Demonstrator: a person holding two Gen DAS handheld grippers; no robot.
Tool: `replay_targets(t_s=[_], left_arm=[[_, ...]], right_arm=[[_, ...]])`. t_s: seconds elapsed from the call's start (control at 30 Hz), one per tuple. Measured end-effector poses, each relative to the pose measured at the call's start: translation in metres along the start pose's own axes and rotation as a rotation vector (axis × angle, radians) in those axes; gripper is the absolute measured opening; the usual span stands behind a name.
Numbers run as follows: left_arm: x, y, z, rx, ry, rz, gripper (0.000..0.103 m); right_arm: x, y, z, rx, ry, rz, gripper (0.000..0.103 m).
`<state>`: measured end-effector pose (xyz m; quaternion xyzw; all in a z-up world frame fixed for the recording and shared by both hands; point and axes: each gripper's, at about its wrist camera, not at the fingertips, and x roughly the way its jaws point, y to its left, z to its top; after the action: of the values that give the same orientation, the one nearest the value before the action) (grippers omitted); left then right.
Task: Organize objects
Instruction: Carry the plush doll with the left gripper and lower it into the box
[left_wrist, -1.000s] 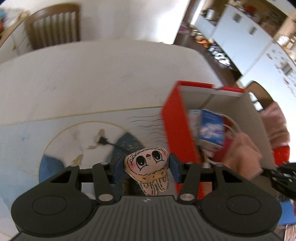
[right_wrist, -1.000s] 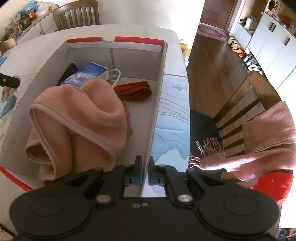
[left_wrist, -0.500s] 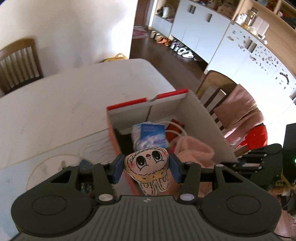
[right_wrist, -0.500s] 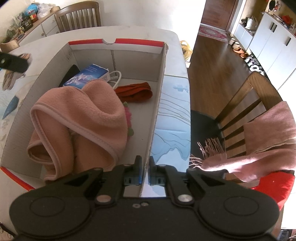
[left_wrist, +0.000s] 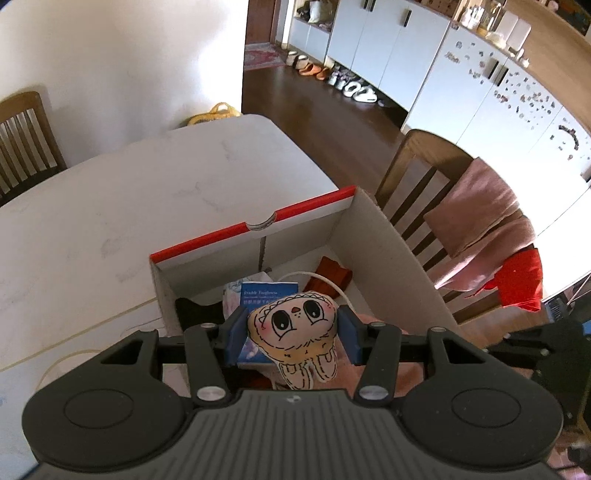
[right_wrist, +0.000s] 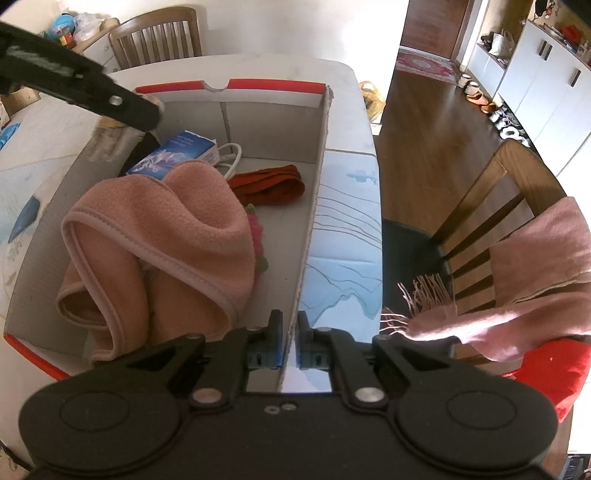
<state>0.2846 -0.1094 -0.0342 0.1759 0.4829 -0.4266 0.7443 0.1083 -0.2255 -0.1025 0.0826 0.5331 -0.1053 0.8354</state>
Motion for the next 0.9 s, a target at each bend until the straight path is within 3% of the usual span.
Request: replay_targets(t_s=[0.43,0.83,0.9], left_arm=[[0.046,-0.002,0.003,0.052,0.073,0.081,0.051],[0.061,0.004,-0.003,0.04,0.105,0.076,0.052],[0.06,0.006,-0.004,0.026,0.101,0.07,0.057]], right_arm=[[0.0,0.0,0.0,0.016,-0.002,-0.002,0.005],[0.001,0.0,0.0,0.018,-0.001,-0.007,0.005],[0.001,0.001,0.0,0.019,-0.001,-0.006,0.005]])
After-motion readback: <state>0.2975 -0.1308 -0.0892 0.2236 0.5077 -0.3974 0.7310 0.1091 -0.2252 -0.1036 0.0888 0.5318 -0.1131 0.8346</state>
